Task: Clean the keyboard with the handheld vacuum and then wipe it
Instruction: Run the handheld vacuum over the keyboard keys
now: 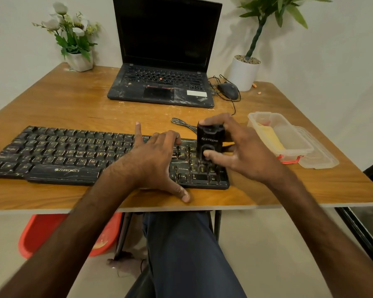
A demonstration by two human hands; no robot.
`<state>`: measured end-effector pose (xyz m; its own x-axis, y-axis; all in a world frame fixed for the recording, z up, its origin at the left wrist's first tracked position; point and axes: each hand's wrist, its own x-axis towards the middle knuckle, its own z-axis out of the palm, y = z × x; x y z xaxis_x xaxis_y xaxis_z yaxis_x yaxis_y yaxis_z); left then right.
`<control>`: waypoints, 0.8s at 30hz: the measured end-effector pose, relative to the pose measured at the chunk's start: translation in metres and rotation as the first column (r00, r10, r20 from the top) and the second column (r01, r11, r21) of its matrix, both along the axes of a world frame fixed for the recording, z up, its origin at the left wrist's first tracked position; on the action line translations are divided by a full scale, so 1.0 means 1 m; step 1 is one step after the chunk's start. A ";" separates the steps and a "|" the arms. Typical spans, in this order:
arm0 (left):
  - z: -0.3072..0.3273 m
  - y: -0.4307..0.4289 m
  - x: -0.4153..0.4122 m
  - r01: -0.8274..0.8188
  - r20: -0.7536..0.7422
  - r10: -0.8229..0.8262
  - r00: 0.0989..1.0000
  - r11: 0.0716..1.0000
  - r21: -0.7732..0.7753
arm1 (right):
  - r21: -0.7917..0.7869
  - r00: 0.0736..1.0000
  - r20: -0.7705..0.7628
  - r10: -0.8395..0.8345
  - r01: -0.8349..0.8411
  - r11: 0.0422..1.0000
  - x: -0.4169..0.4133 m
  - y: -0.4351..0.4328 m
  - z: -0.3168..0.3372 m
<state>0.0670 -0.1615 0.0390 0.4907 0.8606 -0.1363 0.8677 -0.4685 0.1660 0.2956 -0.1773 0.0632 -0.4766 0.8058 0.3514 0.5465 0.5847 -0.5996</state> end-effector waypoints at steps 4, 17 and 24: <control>-0.001 0.000 -0.001 0.000 0.016 0.000 1.000 1.000 0.003 | -0.031 0.998 -0.064 -0.026 0.024 0.999 0.005 0.008 0.001; -0.004 0.001 -0.004 0.004 0.039 -0.004 0.999 1.000 0.012 | -0.041 0.996 -0.083 0.024 -0.027 0.999 0.015 -0.005 -0.006; -0.002 0.000 -0.003 0.005 0.033 -0.006 0.999 1.000 0.020 | 0.024 0.997 -0.064 -0.033 0.034 0.999 0.003 0.026 -0.007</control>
